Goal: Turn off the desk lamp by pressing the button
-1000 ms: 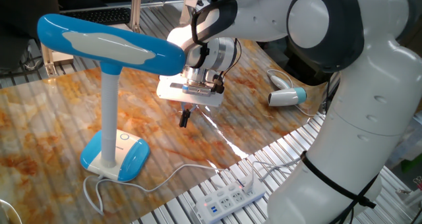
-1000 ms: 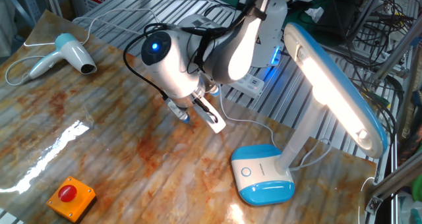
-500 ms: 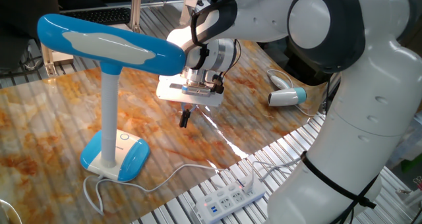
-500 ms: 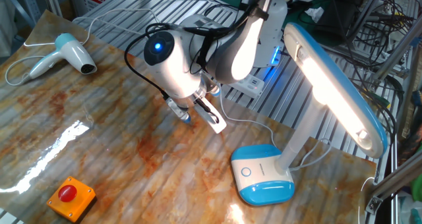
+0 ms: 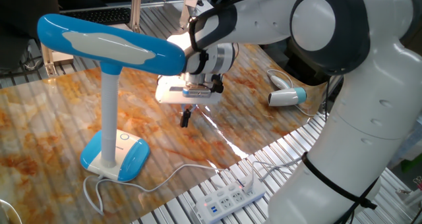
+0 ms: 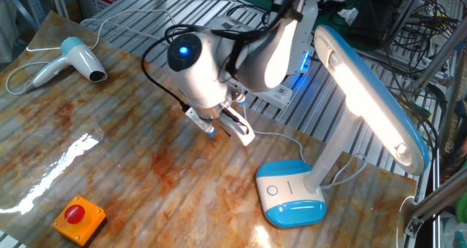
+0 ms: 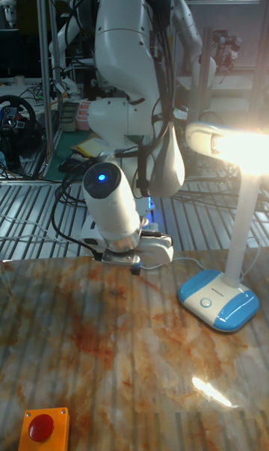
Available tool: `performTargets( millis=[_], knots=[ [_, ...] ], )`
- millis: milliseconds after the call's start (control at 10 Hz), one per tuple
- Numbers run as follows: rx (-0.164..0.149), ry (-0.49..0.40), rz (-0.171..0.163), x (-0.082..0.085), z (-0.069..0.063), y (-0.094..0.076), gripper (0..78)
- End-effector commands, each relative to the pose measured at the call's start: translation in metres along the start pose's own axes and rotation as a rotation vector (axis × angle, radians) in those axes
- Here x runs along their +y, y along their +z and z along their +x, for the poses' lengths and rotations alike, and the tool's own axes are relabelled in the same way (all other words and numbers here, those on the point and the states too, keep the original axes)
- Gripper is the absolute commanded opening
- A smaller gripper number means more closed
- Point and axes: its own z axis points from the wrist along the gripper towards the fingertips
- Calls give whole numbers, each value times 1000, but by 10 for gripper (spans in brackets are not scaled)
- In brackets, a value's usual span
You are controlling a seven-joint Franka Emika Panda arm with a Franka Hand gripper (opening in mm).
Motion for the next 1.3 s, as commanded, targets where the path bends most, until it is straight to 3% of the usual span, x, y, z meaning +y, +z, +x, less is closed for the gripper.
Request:
performTargets(
  millis=[100,200,500,1100,1300],
  knots=[
    [13,-1,4,1,-1,0,0],
    [15,11,-16,6,-4,5,0],
    [11,42,-21,23,-4,13,0],
    [26,147,-51,81,8,18,0],
    [35,179,-54,88,2,18,0]
  ],
)
